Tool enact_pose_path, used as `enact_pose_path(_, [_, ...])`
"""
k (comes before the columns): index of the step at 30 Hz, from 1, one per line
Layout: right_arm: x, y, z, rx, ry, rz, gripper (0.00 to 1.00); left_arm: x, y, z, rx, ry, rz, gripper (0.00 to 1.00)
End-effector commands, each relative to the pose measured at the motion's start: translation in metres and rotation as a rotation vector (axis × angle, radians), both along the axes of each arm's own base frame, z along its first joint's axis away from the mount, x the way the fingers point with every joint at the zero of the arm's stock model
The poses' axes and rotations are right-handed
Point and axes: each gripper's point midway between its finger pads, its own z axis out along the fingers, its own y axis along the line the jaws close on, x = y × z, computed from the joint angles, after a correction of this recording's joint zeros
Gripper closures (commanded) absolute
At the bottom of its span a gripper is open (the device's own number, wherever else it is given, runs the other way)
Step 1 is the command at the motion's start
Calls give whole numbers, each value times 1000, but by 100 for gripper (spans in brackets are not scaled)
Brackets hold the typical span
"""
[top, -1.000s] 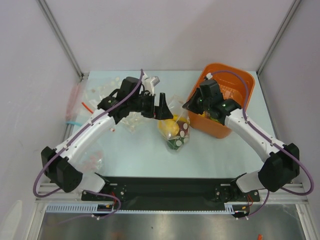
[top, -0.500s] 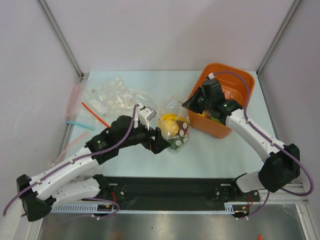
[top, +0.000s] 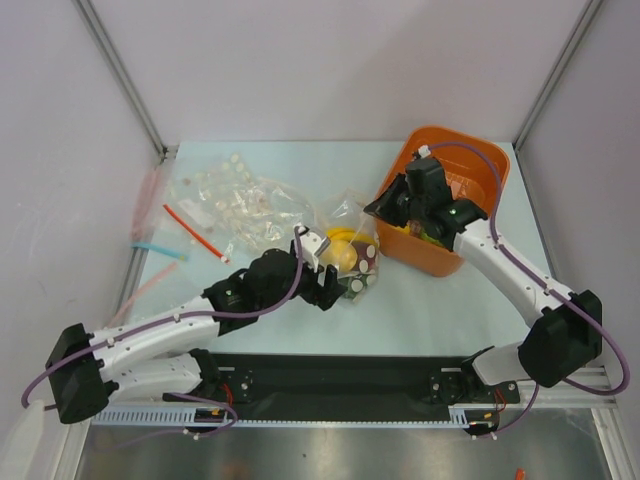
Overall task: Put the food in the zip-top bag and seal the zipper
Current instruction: Zip the zipper food storage bag at the center of the board.
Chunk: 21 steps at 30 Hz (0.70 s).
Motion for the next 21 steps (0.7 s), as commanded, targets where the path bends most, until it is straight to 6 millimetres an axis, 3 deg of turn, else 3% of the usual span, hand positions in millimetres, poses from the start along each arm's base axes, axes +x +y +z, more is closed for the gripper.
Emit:
enact_pose_path(1, [1, -2, 26, 50, -69, -11, 100, 17, -9, 19, -80, -122, 26, 20])
enact_pose_path(5, [-2, -3, 28, 52, -75, -11, 100, 25, -13, 14, -79, -129, 56, 30])
enact_pose_path(9, [-4, -5, 24, 53, -71, -18, 100, 24, -21, 23, -153, -153, 31, 36])
enact_pose_path(12, [-6, -6, 22, 56, -68, -22, 100, 20, -28, 22, -163, -154, -12, 50])
enact_pose_path(13, [-7, -7, 23, 56, -72, -21, 100, 20, -30, 22, -162, -156, -21, 63])
enact_pose_path(16, [-7, -9, 25, 56, -77, -30, 100, 16, -31, 22, -150, -184, -61, 85])
enact_pose_path(19, [-6, -9, 27, 59, -79, -32, 100, 17, -23, 25, -135, -225, -51, 99])
enact_pose_path(21, [-8, -7, 29, 55, -89, -8, 100, 19, -14, 26, -125, -239, -35, 100])
